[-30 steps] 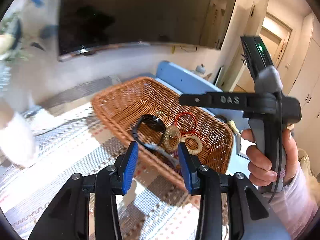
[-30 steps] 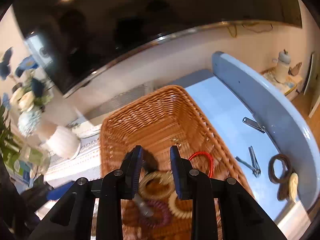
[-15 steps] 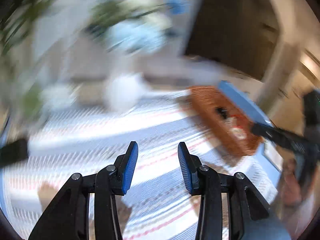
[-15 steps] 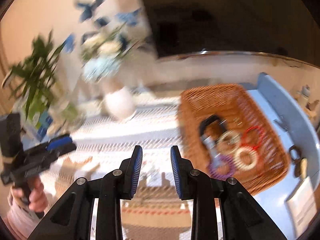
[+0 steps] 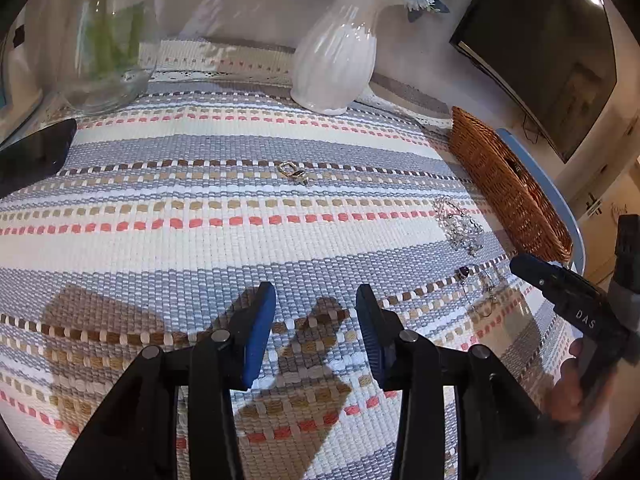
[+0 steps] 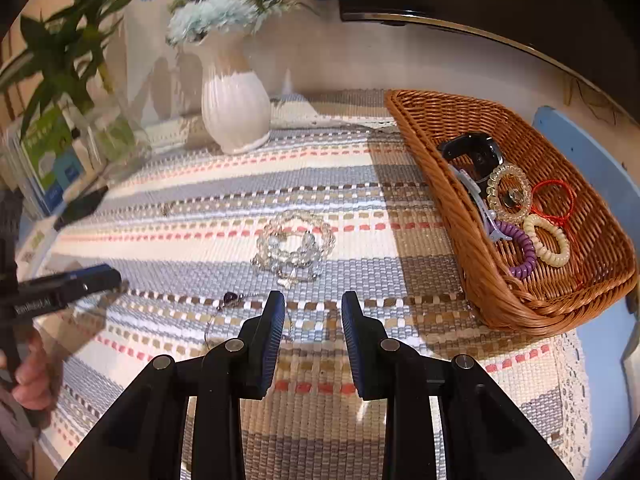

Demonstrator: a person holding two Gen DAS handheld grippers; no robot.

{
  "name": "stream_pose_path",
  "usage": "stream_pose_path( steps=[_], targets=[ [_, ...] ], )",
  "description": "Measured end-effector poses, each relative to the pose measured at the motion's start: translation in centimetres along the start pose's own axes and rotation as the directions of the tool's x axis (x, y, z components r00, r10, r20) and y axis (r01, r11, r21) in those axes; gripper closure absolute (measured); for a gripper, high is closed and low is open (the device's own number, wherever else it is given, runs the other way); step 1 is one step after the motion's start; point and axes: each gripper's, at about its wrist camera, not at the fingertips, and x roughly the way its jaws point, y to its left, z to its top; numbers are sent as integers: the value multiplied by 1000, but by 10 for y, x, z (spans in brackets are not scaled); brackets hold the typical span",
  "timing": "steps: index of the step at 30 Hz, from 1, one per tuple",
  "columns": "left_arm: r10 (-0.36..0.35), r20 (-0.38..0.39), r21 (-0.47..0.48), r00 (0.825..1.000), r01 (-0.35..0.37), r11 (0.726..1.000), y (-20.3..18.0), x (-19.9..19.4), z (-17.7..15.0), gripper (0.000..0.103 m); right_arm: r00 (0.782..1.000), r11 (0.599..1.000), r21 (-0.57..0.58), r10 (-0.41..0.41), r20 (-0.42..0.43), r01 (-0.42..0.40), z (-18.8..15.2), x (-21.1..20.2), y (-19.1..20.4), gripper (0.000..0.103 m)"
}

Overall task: Organize jewelry
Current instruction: 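Move both grippers back to the dark stud earring and second clear bracelet, then grasp the dark stud earring with the left gripper while the right gripper grasps the clear charm bracelet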

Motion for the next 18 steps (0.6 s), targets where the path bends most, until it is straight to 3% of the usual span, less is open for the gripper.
stream_pose_path(
  steps=[3, 10, 12, 15, 18],
  targets=[
    [2, 1, 3, 1000, -2, 1000, 0, 0, 1, 61, 999, 999, 38, 1, -48, 1, -1, 10, -10, 73],
    [45, -7, 61, 999, -44, 997, -10, -5, 1, 61, 998, 999, 41, 12, -62, -9, -1, 10, -8, 73],
    [-8, -37, 87, 999, 11, 996, -10, -11, 2, 61, 996, 999, 24, 34, -85, -32, 6, 6, -2, 73],
    [-60, -79, 125, 995, 70, 990, -24, -14, 6, 61, 994, 999, -35, -4, -109, 1, 30, 2, 10, 73],
    [-82, -117, 222, 990, 106, 969, -56, -11, 14, 61, 984, 998, -16, 60, -165, -63, 61, 15, 6, 74]
  ],
)
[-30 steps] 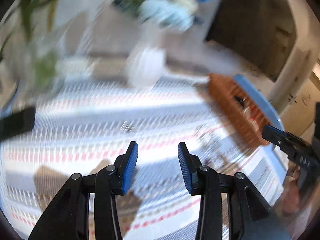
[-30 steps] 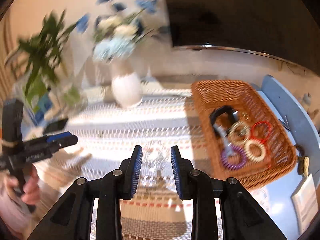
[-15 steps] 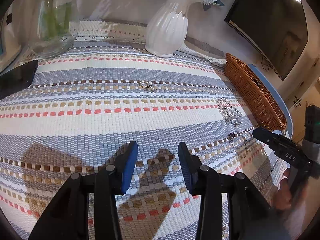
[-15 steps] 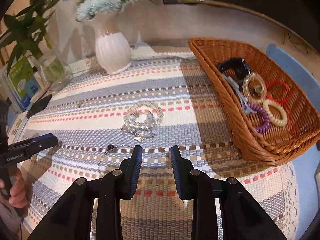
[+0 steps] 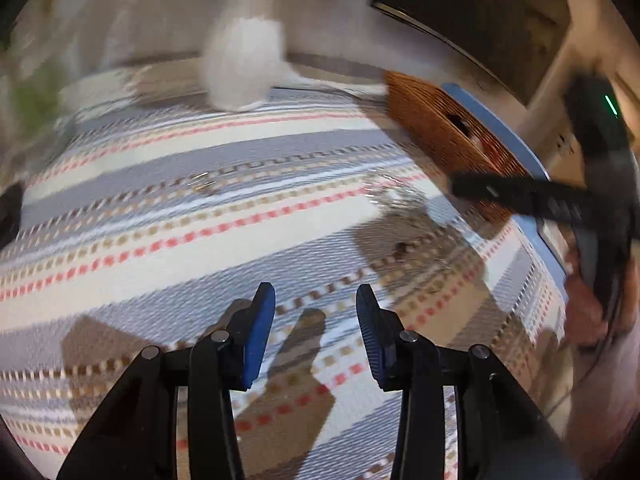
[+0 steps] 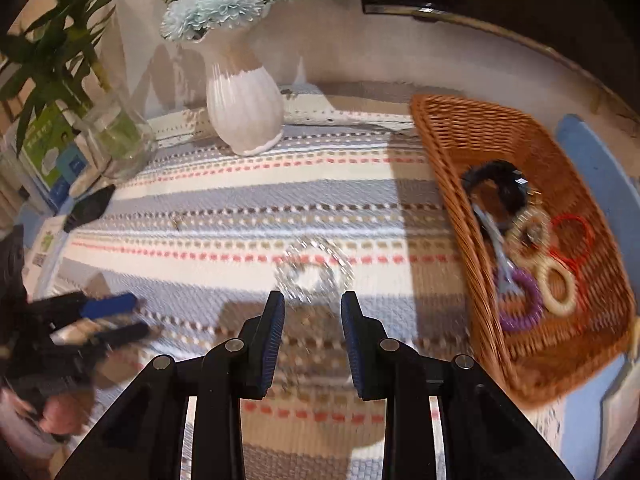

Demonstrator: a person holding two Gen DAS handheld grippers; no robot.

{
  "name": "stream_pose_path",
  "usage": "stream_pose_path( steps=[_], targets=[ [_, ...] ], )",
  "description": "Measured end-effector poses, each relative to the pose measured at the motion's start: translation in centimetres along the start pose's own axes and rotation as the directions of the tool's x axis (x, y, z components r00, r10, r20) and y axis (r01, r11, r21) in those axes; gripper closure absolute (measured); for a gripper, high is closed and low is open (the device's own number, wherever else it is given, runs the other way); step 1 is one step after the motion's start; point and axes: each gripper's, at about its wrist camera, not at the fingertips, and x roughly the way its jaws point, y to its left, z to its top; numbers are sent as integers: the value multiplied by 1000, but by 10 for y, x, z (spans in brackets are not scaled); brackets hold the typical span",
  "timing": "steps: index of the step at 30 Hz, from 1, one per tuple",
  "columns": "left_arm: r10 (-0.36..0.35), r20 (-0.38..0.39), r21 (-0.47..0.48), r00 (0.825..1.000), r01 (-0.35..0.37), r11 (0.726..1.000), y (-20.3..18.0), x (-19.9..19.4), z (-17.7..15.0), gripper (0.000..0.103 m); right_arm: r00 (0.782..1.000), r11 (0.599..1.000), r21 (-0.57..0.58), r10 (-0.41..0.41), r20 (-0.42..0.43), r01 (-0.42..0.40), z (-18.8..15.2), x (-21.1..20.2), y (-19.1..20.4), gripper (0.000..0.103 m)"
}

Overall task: Organize jewelry
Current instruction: 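Grasp the dark stud earring with the left gripper while the right gripper grasps the clear charm bracelet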

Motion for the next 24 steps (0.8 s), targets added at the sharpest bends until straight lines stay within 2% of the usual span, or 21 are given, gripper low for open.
stream_pose_path(
  steps=[2, 4, 8, 11, 13, 19, 24],
  targets=[
    [-19, -36, 48, 999, 21, 999, -19, 12, 7, 61, 999, 1000, -11, 21, -44, -22, 18, 15, -7, 75],
    [-29, -74, 90, 997, 36, 995, -35, 29, 14, 61, 996, 999, -33, -17, -84, 14, 32, 31, -10, 77],
    [-34, -104, 128, 994, 47, 991, -50, 47, 21, 66, 990, 996, -75, 31, -138, -41, 46, 46, -10, 77],
    [-58, -120, 134, 991, 74, 988, -53, 54, 27, 71, 983, 993, -120, -3, -185, -19, 50, 60, -6, 77],
    [-57, -120, 138, 991, 73, 988, -54, 56, 28, 71, 980, 989, -148, -17, -199, -13, 50, 67, -5, 77],
    [-50, -114, 164, 992, 69, 984, -56, 58, 32, 71, 973, 990, -138, -25, -229, -7, 51, 85, -13, 77],
    [-34, -108, 213, 994, 57, 975, -63, 58, 30, 71, 979, 986, -165, -32, -199, -1, 50, 86, -8, 77]
  ],
)
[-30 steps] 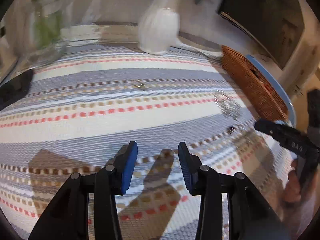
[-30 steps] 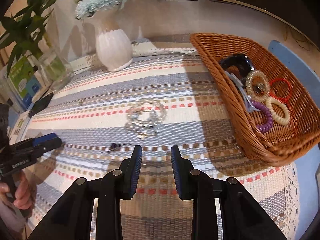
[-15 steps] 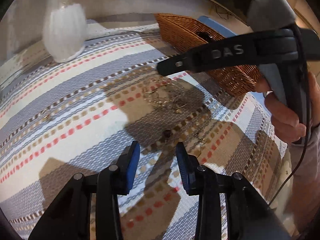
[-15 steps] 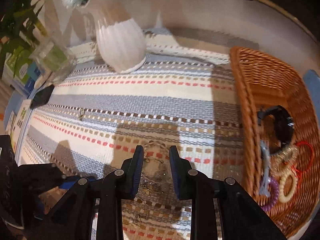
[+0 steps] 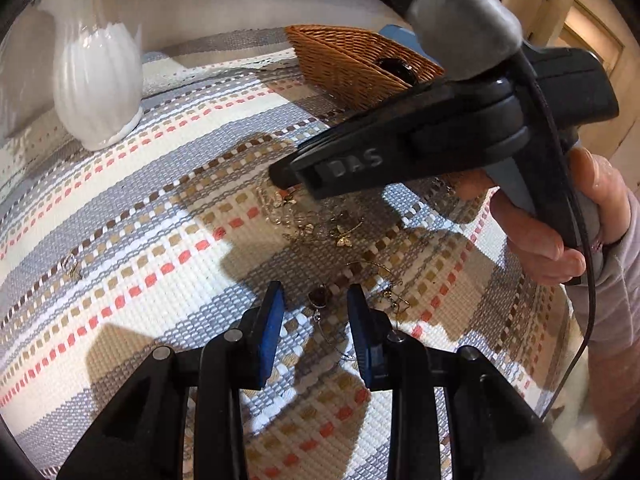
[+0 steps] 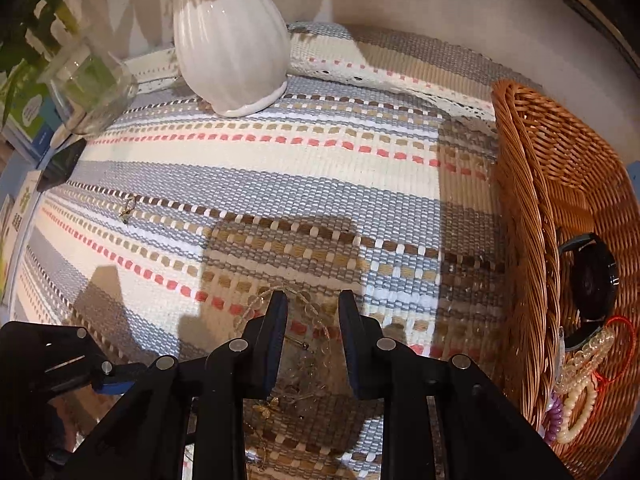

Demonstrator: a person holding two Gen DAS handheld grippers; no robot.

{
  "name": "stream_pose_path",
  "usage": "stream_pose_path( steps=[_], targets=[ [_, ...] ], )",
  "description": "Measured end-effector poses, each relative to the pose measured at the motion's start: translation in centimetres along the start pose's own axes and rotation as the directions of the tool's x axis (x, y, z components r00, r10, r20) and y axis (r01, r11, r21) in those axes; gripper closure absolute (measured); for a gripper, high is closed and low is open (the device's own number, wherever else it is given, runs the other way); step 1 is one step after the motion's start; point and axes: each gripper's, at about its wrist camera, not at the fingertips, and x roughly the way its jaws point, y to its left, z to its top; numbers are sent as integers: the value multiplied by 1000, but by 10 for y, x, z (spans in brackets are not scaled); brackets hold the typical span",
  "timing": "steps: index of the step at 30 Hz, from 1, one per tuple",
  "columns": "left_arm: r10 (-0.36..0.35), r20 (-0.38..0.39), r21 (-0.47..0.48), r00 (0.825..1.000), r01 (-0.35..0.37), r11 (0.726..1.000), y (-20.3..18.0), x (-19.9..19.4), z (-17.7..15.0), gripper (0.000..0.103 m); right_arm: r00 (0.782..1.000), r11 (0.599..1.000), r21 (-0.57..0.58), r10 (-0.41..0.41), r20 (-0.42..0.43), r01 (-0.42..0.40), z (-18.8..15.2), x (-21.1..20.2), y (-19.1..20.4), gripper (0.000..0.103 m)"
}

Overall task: Organize jewelry
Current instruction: 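Grasp the dark stud earring with the left gripper while the right gripper grasps the clear charm bracelet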

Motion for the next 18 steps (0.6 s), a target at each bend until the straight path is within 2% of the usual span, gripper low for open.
stream_pose_path(
  steps=[6, 7, 8, 9, 14, 18],
  targets=[
    [13, 5, 66, 1000, -13, 998, -12, 2, 0, 71, 998, 999, -21, -45, 38, 46, -7, -2, 7, 77],
    [22, 8, 73, 1000, -23, 997, -14, 3, -1, 72, 997, 998, -23, -56, 44, 57, -8, -3, 8, 82],
    [40, 16, 84, 999, -41, 996, -15, 3, -1, 88, 997, 997, -24, -67, 49, 69, -9, -1, 11, 87],
    [60, 22, 97, 998, -61, 993, -17, 3, -2, 94, 995, 996, -25, -81, 55, 82, -9, -1, 12, 96],
    [32, 33, 60, 999, -34, 998, -12, -4, -3, 94, 994, 997, 22, -81, 73, 80, -13, -5, 11, 96],
    [29, 56, 56, 998, -32, 998, -10, -23, -7, 94, 990, 998, 60, -42, 132, 35, -17, -36, 7, 96]
  ],
)
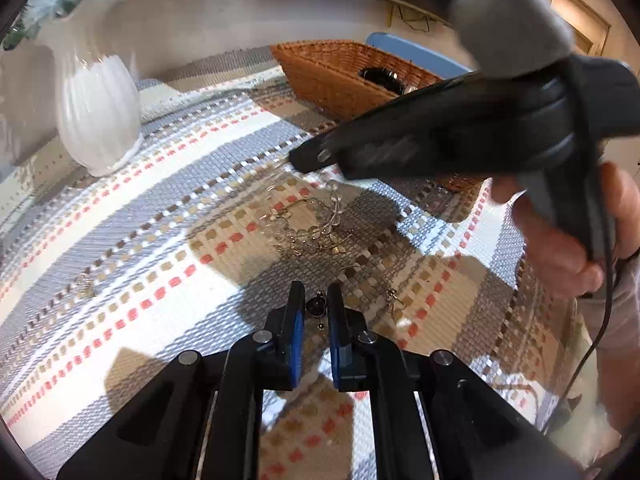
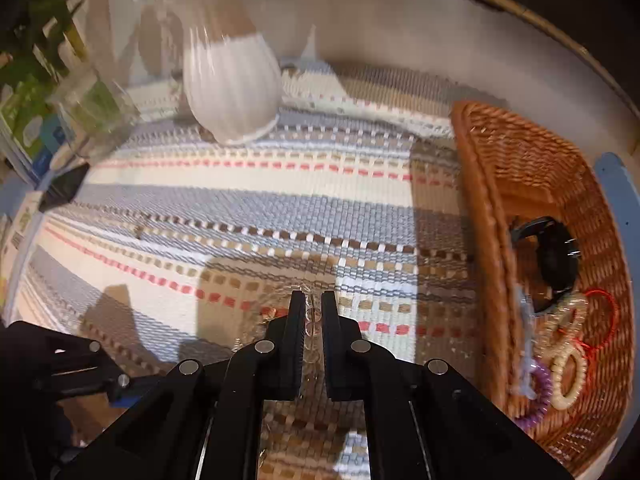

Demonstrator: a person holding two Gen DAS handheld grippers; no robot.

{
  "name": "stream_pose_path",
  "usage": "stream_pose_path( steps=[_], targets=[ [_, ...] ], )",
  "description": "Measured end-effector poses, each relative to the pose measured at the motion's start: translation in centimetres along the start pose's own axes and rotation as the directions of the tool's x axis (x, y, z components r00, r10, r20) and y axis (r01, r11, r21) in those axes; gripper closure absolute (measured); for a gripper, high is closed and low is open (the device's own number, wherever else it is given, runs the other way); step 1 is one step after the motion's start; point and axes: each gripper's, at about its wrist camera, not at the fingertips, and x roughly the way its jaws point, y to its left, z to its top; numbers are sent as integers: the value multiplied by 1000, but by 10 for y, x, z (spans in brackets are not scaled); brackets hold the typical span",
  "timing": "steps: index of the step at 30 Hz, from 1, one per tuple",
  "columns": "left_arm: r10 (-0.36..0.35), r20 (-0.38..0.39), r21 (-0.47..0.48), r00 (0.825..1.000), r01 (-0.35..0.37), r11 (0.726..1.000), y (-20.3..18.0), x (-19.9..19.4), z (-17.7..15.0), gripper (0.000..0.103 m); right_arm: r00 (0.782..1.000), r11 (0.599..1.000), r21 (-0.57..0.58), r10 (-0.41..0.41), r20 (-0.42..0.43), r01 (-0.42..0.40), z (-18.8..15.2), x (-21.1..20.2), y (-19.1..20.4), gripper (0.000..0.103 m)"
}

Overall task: Organize jewelry
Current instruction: 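Grasp the dark stud earring with the left gripper while the right gripper grasps the clear charm bracelet, then lift and carry the earring and clear bracelet over the basket with both grippers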

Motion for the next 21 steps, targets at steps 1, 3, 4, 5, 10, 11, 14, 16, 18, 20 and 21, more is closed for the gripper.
stream_pose_path(
  steps=[1, 3, 4, 5, 10, 11, 14, 16, 18, 20, 21],
  targets=[
    [2, 7, 3, 1000, -2, 1000, 0, -5, 0, 94, 1000, 1000, 2, 1, 19, -1, 1, -10, 0, 96],
    [6, 29, 8, 1000, -7, 1000, -1, -18, -1, 94, 999, 1000, 9, 0, 49, 0, 1, -26, 1, 96],
    [8, 35, 8, 999, -8, 1000, -1, -23, -2, 94, 998, 1000, 17, -3, 63, 2, 1, -34, 1, 96],
    [9, 44, 5, 999, -9, 1000, 0, -29, -3, 94, 997, 1000, 26, -1, 73, -1, 0, -40, 1, 96],
    [4, 96, -12, 995, -3, 1000, 6, -55, 5, 94, 992, 997, 65, 20, 123, -28, -4, -71, -2, 96],
    [9, 105, -8, 994, -9, 1000, 5, -59, 7, 94, 991, 997, 70, 23, 131, -32, -5, -76, -2, 96],
    [21, 143, 13, 990, -23, 1000, 3, -72, 22, 94, 987, 995, 95, 13, 162, -29, -8, -96, -7, 96],
    [13, 162, 22, 987, -17, 1000, 1, -76, 34, 94, 983, 994, 110, 2, 184, -22, -8, -109, -12, 96],
    [-1, 178, 35, 984, -6, 999, -3, -78, 47, 94, 979, 992, 126, -14, 204, -12, -9, -122, -19, 96],
    [-6, 191, 53, 982, -4, 999, -8, -79, 61, 94, 974, 990, 143, -37, 222, 5, -10, -134, -29, 96],
    [-3, 198, 59, 980, -9, 998, -11, -77, 68, 94, 973, 988, 152, -45, 228, 10, -11, -138, -34, 96]
  ],
)
